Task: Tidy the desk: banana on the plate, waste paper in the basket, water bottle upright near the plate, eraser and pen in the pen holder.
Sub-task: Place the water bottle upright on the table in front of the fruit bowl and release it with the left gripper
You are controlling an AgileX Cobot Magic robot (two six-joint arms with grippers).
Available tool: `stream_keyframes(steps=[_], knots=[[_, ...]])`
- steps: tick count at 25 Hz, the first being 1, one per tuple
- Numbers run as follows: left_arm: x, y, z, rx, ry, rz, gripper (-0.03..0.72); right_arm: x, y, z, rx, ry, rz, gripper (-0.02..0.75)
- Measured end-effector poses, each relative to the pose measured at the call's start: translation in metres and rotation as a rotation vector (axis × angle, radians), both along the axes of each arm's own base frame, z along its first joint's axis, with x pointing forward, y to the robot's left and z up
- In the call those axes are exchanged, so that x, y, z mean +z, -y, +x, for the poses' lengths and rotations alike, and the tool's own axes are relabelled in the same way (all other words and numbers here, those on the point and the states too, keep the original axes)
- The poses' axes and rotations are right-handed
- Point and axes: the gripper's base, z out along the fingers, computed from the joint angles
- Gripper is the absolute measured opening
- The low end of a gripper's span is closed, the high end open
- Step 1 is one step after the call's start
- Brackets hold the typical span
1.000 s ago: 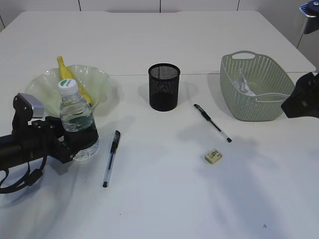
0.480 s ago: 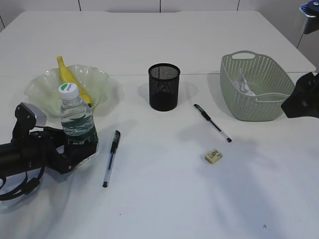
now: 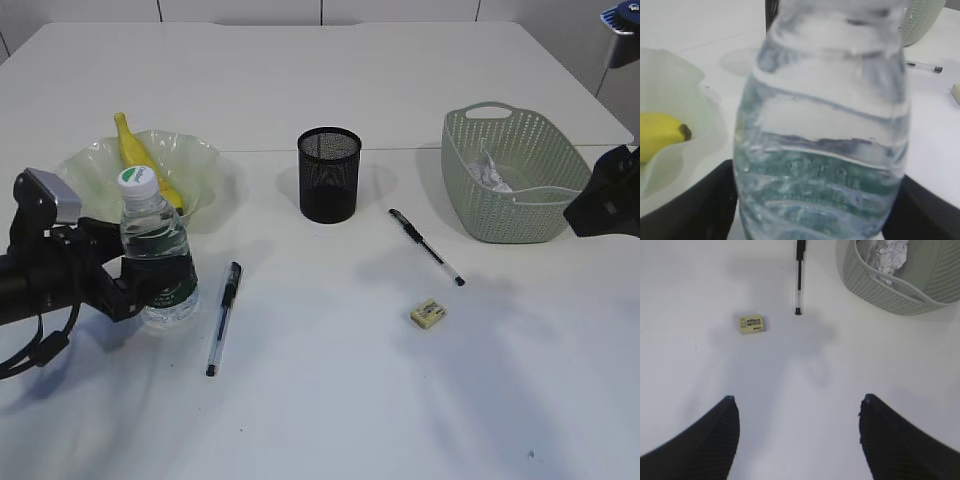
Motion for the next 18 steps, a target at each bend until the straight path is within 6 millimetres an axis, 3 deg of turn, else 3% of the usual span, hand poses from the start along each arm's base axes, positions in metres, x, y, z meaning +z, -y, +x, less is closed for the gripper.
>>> stream_keyframes(steps=[18], knots=[[0.056,-0.001,-0.001,0.025,0.169,-0.009,0.591,0.000,0.000,0.000,0.000,0.000,0.000,0.558]])
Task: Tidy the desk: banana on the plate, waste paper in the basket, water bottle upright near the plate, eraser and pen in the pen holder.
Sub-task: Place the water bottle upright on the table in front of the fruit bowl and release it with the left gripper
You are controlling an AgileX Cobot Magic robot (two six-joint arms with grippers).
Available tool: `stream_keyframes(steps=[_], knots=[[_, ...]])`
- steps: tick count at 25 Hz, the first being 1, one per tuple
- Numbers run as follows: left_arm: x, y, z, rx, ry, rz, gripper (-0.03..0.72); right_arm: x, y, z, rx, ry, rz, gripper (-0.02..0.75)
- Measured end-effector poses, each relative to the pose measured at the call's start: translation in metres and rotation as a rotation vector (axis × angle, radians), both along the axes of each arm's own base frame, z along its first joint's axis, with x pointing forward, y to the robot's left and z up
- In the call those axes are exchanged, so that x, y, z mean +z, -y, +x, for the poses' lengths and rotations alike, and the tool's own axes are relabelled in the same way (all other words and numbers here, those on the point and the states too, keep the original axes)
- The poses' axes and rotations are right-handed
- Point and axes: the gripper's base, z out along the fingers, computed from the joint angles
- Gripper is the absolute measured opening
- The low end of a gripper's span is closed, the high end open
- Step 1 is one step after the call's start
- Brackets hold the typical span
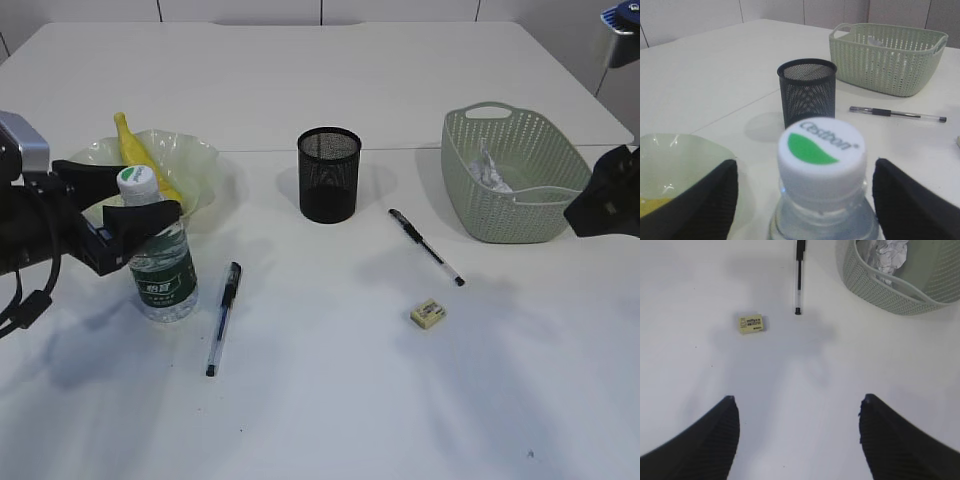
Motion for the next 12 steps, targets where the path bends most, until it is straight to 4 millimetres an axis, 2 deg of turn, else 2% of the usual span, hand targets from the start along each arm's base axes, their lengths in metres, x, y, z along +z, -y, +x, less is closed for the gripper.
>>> stream_keyframes(steps=[7,12], knots=[[0.014,-0.001,-0.001,0.016,0.043,-0.009,0.591,0.000,0.000,0.000,0.000,0.000,0.000,0.558],[0.035,-0.002,-0.003,0.037,0.097,-0.029,0.591,0.000,0.000,0.000,0.000,0.000,0.000,0.558]])
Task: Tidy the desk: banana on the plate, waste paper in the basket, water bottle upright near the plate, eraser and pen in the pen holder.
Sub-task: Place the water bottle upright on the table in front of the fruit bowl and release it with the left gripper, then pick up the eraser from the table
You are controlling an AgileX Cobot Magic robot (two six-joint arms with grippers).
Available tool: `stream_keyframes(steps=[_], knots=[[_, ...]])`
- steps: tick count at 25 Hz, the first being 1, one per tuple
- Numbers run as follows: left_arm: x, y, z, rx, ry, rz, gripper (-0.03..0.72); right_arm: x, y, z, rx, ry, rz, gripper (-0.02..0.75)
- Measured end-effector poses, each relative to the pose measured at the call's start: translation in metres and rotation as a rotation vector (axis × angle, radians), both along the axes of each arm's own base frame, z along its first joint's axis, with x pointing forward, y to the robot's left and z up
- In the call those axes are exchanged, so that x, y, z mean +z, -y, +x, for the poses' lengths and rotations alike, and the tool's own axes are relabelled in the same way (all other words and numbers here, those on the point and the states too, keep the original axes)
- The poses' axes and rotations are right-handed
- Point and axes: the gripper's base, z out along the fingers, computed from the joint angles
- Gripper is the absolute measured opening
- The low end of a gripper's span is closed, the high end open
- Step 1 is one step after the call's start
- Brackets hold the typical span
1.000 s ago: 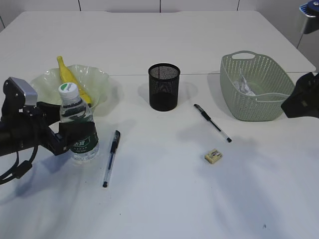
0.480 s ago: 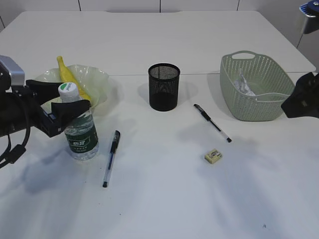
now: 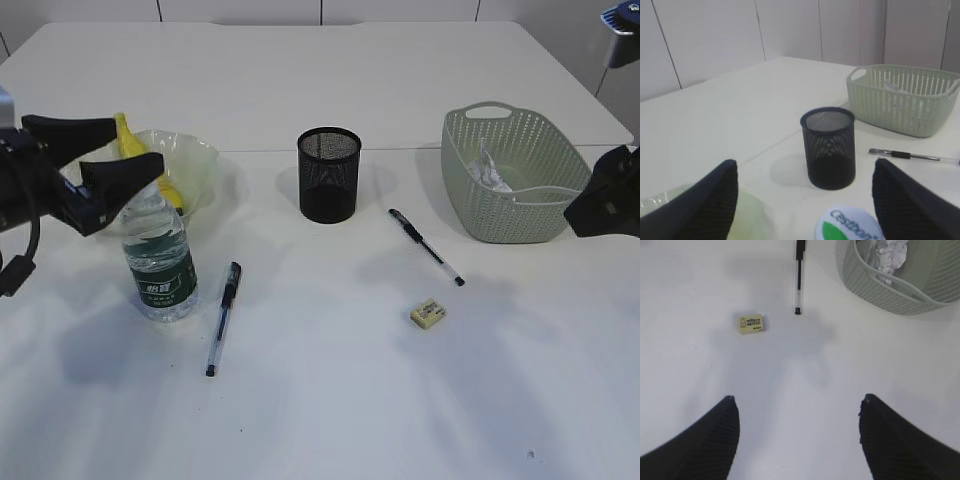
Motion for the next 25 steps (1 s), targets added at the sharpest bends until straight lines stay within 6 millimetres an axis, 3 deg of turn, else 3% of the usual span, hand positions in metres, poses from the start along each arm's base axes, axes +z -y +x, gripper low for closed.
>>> stream_keyframes(steps=[8,25], knots=[[0.034,-0.003,-0.008,0.041,0.008,-0.095,0.591,0.000,0.000,0.000,0.000,0.000,0.000,0.558],[0.078,-0.023,-0.047,0.318,-0.315,-0.011,0.580,0.000,0.000,0.000,0.000,0.000,0.000,0.558]])
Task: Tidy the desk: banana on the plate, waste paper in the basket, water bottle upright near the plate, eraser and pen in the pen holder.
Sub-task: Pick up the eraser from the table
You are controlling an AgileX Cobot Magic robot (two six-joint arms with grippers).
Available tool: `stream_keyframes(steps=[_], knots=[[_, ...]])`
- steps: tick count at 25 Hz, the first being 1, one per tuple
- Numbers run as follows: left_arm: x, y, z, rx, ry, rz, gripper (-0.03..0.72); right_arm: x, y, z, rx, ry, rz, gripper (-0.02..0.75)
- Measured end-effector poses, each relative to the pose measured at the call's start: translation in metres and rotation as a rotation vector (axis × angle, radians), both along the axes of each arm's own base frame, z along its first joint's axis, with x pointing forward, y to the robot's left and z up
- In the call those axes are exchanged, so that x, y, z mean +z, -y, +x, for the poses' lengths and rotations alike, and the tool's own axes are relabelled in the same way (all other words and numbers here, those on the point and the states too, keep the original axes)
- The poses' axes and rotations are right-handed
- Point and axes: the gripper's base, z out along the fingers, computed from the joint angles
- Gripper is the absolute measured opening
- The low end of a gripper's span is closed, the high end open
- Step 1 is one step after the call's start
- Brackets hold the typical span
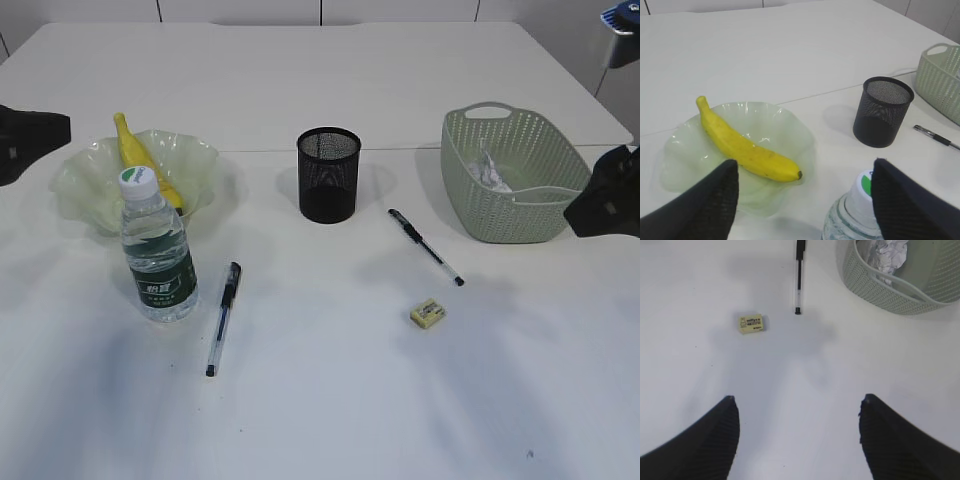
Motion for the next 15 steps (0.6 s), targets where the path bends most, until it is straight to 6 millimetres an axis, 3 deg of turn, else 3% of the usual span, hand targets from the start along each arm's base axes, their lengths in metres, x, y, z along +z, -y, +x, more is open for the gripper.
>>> stream_keyframes(steps=[15], knots=[[0.019,-0.003,-0.035,0.044,-0.139,0.005,0.579,0.000,0.000,0.000,0.000,-0.001,0.004,0.558]])
